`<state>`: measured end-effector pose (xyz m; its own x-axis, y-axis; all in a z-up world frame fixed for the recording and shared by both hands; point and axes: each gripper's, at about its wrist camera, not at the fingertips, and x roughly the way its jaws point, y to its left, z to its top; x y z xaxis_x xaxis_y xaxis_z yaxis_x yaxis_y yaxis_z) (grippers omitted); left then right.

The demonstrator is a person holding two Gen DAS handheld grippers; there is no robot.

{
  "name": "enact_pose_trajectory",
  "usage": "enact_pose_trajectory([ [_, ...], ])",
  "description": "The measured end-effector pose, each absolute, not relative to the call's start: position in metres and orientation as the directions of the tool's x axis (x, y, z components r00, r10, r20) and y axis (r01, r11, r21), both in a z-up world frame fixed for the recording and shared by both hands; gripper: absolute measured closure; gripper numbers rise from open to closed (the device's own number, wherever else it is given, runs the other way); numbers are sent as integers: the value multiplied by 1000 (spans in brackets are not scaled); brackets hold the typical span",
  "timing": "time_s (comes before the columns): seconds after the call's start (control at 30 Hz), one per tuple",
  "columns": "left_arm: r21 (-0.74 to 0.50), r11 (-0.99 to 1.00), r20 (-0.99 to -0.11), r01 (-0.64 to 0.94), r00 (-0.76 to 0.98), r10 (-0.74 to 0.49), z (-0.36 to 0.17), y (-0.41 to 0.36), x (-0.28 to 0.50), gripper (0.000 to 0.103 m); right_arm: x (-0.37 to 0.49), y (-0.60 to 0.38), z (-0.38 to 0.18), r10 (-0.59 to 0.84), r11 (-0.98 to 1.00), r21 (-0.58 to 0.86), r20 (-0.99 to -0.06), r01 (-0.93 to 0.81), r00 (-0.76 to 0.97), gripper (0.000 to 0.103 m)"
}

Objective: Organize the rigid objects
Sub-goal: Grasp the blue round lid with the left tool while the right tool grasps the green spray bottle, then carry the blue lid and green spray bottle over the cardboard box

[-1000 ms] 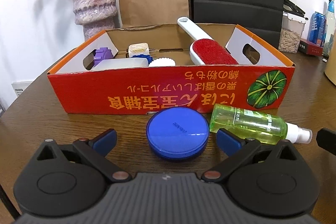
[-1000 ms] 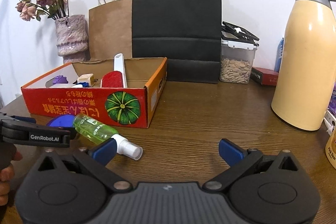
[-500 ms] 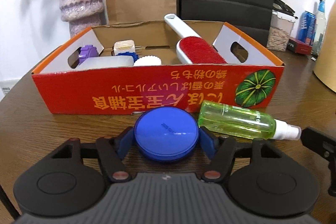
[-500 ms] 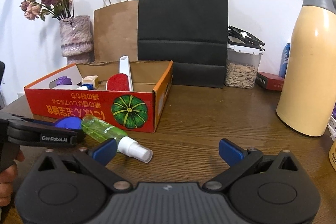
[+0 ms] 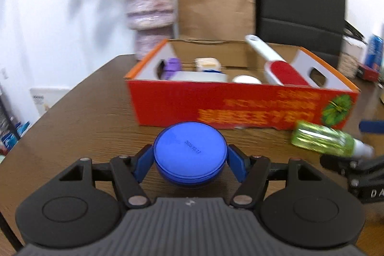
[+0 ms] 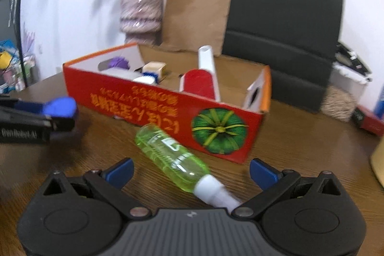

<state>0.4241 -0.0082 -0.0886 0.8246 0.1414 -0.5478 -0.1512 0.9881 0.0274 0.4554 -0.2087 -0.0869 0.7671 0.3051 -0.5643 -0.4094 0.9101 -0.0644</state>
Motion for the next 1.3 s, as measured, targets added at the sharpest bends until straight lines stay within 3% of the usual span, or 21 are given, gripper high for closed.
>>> enact_pose_trajectory([
  [0.13,37,988,-536,-150,832,147,-87,9,425,35,474,-199,-92,307,910,-33,-614,-413,727,17],
  [0.23,23,990,-561,-142,818,130,-90,20,431,35,475,-201,-93,360,900,28,-610,-435,706,50],
  [0.53,15,995,-545,-96,834,88,-87,24,428,35,444,-184,-90,310,927,12,-585,-374,750,73],
  [0.87,7,995,-500,-103,861,93,-76,25,417,35,392,-177,-74,317,941,45,-468,-336,825,73],
  [1.3,-29,993,-440,-114,893,90,-52,19,410,35,388,-171,-63,314,946,56,-412,-320,856,73],
])
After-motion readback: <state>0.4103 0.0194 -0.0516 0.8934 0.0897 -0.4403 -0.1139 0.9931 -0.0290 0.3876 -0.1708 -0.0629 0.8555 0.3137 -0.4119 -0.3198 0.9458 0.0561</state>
